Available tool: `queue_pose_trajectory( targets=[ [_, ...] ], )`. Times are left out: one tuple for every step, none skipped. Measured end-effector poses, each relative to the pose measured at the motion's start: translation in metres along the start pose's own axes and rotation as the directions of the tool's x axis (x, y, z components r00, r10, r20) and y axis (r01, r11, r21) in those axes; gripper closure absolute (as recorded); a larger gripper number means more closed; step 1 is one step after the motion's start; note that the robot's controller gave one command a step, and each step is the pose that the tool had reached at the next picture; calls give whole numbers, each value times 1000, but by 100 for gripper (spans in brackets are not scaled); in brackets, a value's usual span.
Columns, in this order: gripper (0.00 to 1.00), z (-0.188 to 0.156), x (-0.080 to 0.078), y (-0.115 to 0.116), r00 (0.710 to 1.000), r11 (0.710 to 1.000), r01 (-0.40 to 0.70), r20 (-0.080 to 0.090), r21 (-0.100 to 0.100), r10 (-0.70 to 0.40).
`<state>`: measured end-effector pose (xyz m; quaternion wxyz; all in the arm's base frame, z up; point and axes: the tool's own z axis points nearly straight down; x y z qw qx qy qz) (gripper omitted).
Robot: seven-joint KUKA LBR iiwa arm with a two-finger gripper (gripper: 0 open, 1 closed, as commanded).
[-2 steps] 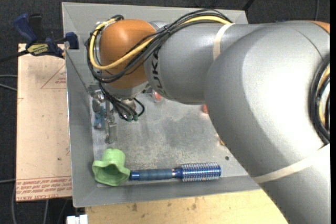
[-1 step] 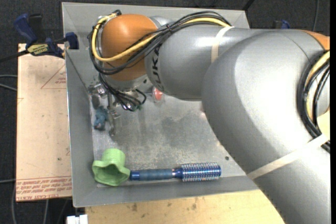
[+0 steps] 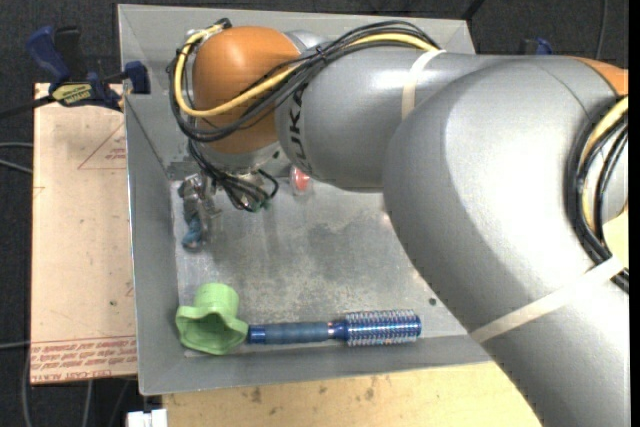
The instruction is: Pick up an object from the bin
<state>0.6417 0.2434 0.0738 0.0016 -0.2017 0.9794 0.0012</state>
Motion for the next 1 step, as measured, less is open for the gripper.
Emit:
queue_pose_trajectory(
  targets=[
    [100,-232,3,-2,991,991,135,11,4,-135]
  ],
)
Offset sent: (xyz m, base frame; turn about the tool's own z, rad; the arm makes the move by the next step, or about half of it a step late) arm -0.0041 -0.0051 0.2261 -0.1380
